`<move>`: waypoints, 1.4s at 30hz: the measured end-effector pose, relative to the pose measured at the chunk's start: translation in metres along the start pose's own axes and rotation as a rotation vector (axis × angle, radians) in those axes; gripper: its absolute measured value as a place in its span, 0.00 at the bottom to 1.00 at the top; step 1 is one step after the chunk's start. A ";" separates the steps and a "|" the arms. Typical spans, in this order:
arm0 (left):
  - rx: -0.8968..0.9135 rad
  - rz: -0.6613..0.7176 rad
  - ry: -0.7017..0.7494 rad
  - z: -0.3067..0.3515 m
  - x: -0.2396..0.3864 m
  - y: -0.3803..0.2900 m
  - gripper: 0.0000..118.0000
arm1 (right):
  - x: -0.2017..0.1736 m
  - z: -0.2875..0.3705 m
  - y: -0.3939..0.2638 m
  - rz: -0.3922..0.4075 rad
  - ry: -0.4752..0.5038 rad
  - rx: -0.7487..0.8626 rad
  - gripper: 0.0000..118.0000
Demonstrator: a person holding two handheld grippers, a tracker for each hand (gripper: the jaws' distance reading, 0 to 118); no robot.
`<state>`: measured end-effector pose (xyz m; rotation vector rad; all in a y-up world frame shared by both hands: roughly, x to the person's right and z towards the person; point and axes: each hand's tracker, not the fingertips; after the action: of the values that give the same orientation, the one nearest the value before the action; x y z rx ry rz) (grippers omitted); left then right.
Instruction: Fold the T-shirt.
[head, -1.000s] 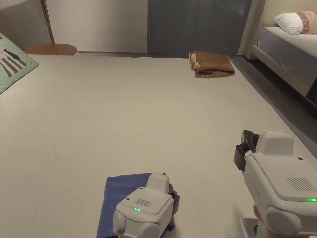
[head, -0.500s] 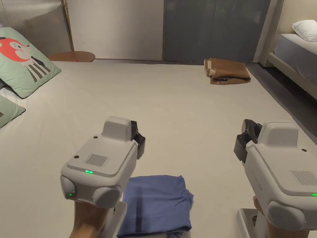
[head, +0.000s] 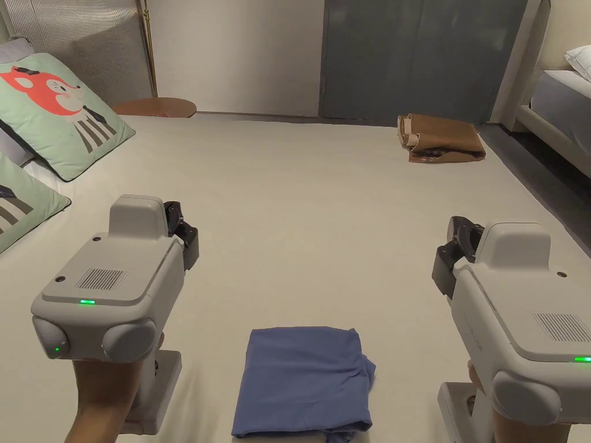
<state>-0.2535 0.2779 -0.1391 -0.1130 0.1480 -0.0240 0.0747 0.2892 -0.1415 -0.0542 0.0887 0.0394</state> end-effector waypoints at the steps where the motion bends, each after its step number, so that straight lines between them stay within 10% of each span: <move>1: -0.005 0.008 0.000 0.000 -0.002 0.001 0.00 | 0.000 -0.001 0.000 0.001 0.001 -0.001 0.00; 13: -0.021 0.054 -0.005 -0.012 -0.012 -0.009 0.00 | -0.013 -0.017 -0.018 0.001 0.039 -0.067 0.00; 33: -0.090 0.071 -0.043 -0.019 -0.012 -0.026 0.00 | -0.079 -0.067 -0.201 0.131 0.165 -0.702 0.00; 42: -0.431 0.269 -0.223 -0.044 -0.004 -0.069 0.00 | -0.066 -0.071 -0.193 0.091 0.178 -0.709 0.00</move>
<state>-0.2646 0.2042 -0.1738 -0.5226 -0.0581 0.2893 0.0110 0.0902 -0.1958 -0.7629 0.2520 0.1556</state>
